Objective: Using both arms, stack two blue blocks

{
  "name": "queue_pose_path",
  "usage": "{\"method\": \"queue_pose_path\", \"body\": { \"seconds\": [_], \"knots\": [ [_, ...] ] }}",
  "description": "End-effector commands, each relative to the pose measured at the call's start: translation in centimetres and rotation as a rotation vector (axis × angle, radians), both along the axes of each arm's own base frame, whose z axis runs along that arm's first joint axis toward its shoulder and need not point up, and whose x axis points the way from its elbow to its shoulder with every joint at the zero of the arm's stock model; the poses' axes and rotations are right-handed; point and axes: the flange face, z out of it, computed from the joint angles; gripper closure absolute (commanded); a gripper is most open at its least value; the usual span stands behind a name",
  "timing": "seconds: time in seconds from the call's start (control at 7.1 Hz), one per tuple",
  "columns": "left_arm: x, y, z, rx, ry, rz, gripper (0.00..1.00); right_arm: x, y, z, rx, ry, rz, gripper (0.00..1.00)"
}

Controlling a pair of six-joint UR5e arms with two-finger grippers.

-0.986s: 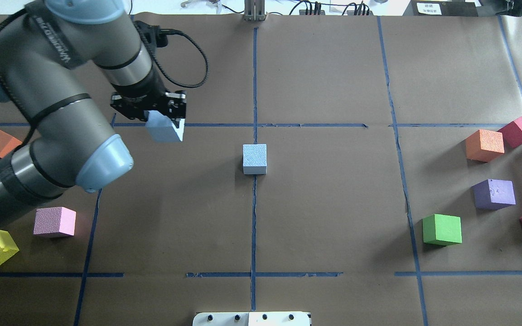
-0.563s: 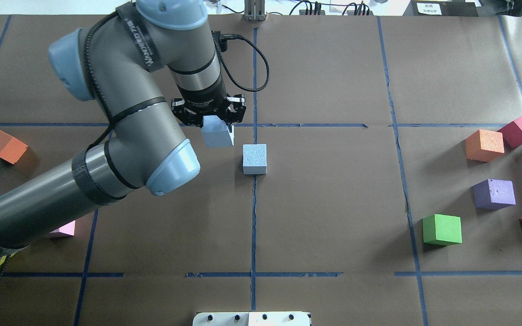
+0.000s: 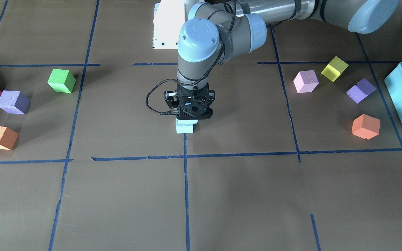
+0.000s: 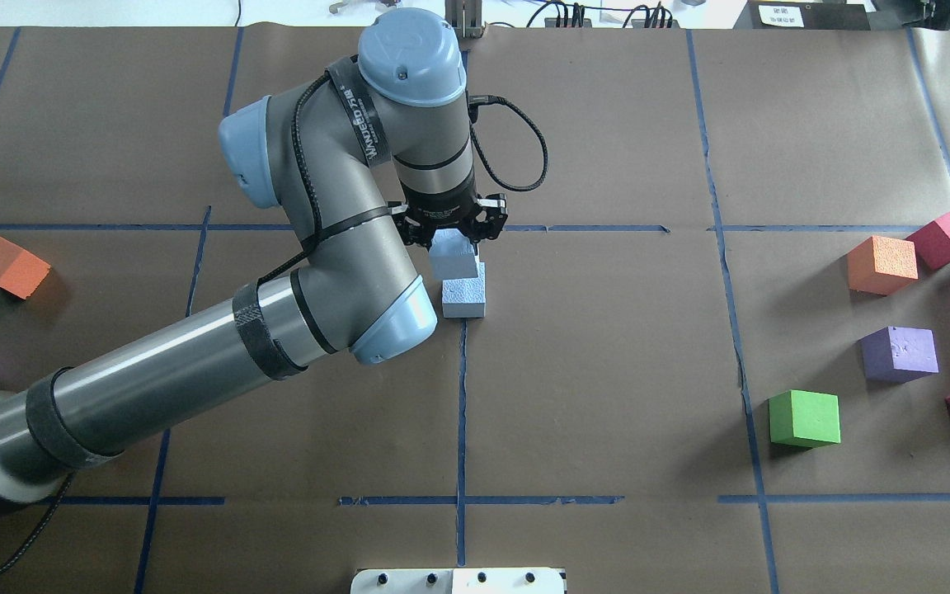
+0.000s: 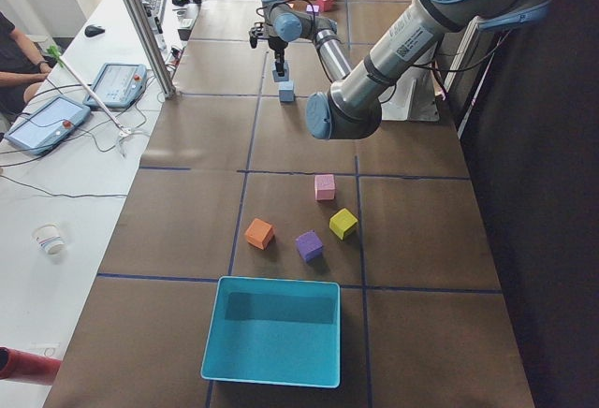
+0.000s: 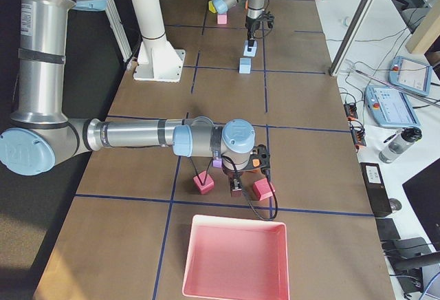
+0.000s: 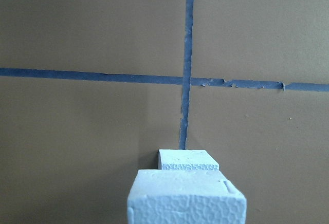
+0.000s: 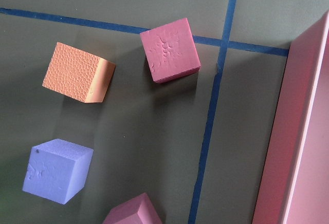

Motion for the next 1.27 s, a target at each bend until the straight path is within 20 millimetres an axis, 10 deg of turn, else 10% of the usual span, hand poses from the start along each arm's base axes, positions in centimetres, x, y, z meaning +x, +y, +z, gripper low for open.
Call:
{"method": "queue_pose_path", "body": {
  "seconds": [0.0,0.85,1.13],
  "knots": [
    [2.81,0.98,0.88,0.027,-0.013,0.006,1.0,0.01,0.01,-0.07,-0.004,-0.003,0.006,0.0],
    [3.37,0.97,1.58,0.031,-0.015,0.007,0.86,-0.01,-0.27,-0.43,-0.004,-0.005,0.012,0.0],
    [3.28,1.03,1.75,0.027,-0.015,0.004,0.0,-0.01,-0.35,-0.57,0.001,-0.005,0.011,0.0]
  ]
}}
